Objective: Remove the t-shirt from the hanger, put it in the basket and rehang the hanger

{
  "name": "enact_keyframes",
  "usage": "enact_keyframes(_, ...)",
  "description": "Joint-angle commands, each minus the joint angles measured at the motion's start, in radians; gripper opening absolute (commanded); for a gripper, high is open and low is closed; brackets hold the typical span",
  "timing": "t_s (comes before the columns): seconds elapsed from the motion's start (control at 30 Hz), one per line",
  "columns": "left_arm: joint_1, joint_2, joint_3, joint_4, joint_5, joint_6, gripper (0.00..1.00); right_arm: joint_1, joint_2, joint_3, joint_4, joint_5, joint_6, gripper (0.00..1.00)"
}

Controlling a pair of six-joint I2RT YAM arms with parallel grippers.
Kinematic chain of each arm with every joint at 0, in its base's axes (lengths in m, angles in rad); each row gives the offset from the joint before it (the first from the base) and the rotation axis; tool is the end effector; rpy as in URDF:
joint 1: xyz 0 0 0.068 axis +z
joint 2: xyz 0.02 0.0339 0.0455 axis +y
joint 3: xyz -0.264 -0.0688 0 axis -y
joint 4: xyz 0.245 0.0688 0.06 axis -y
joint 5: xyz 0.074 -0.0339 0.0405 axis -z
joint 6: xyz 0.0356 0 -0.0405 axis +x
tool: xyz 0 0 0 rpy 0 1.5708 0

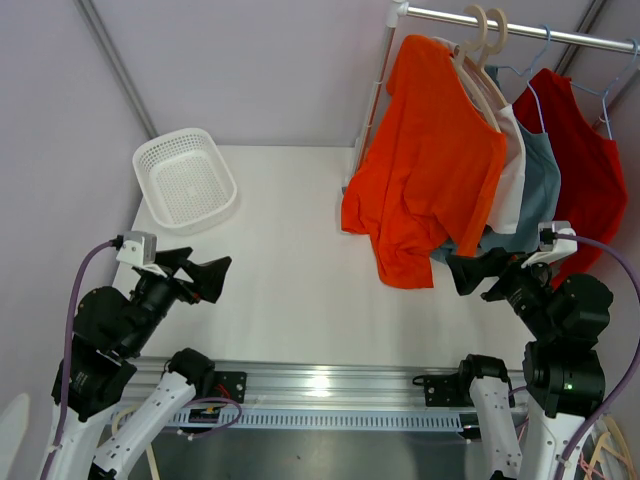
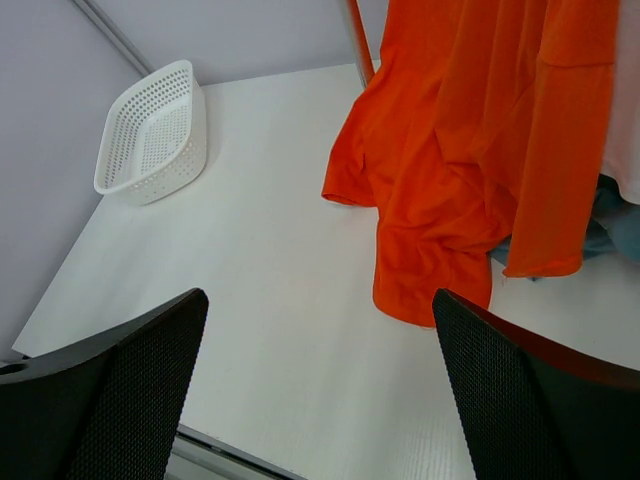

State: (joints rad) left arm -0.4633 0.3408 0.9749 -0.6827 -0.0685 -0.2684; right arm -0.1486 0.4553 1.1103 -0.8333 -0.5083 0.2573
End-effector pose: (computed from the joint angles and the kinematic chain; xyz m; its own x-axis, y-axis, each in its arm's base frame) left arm 0.0390 -0.0168 0.3899 -0.1439 -0.2238 -0.9639 0.3594 0.8957 -0.2617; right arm 0.0462 0.0106 0.4078 -0.2573 0.2633 -0.9298 -0.2884 0.8974 0.3339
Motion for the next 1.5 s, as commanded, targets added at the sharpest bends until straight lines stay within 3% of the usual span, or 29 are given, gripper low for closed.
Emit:
enact_keyframes(0.0,0.005,0.001,0.018,0.006,-0.011,0.021,0.99,0.009,0.009,0.013,0.011,0.008,-0.006,1.0)
enact_keyframes(0.3,0.005,0.006,0.028,0.003,-0.02,0.035,0.99,0.032,0.036,0.016,0.003,-0.012,-0.026,0.99)
enact_keyframes(0.43,0.005,0.007,0.027,0.008,-0.017,0.035,0.99,0.119,0.055,0.023,-0.003,0.016,-0.055,0.99)
enact_keyframes(0.47,0.005,0.01,0.025,0.006,-0.014,0.038,0.99,0.23,0.069,0.045,-0.032,0.145,-0.087,0.99)
enact_keyframes(0.57,0.005,0.006,0.028,0.008,-0.017,0.04,0.99,0.34,0.092,0.087,-0.064,0.244,-0.102,0.99)
enact_keyframes(0.6,0.005,0.003,0.024,0.006,-0.019,0.043,0.99,0.363,0.104,0.109,-0.085,0.345,-0.104,0.99)
enact_keyframes(0.8,0.005,0.01,0.027,0.032,-0.01,0.041,0.99,0.376,0.245,0.314,-0.079,0.699,-0.107,0.99)
enact_keyframes(0.83,0.005,0.015,0.028,0.035,-0.005,0.04,0.99,0.376,0.282,0.35,-0.085,0.852,-0.104,0.99)
enact_keyframes(0.93,0.005,0.024,0.024,0.046,0.006,0.037,1.0,0.392,0.469,0.524,-0.157,1.142,-0.089,0.99)
enact_keyframes(1.0,0.005,0.026,0.016,0.058,0.013,0.037,0.99,0.389,0.594,0.629,-0.158,1.189,-0.104,0.99)
enact_keyframes(1.1,0.005,0.026,0.007,0.068,0.019,0.041,1.0,0.31,0.681,0.704,-0.101,1.115,-0.125,0.99)
enact_keyframes(1.17,0.005,0.026,0.002,0.071,0.024,0.044,1.0,0.103,0.735,0.822,-0.118,0.892,-0.106,0.99)
enact_keyframes(1.23,0.005,0.02,-0.001,0.071,0.021,0.047,0.99,-0.033,0.81,0.911,-0.128,0.799,-0.073,0.99)
enact_keyframes(1.47,0.005,0.016,-0.031,0.095,0.042,0.026,0.99,-0.273,0.957,1.002,-0.046,0.591,-0.012,1.0)
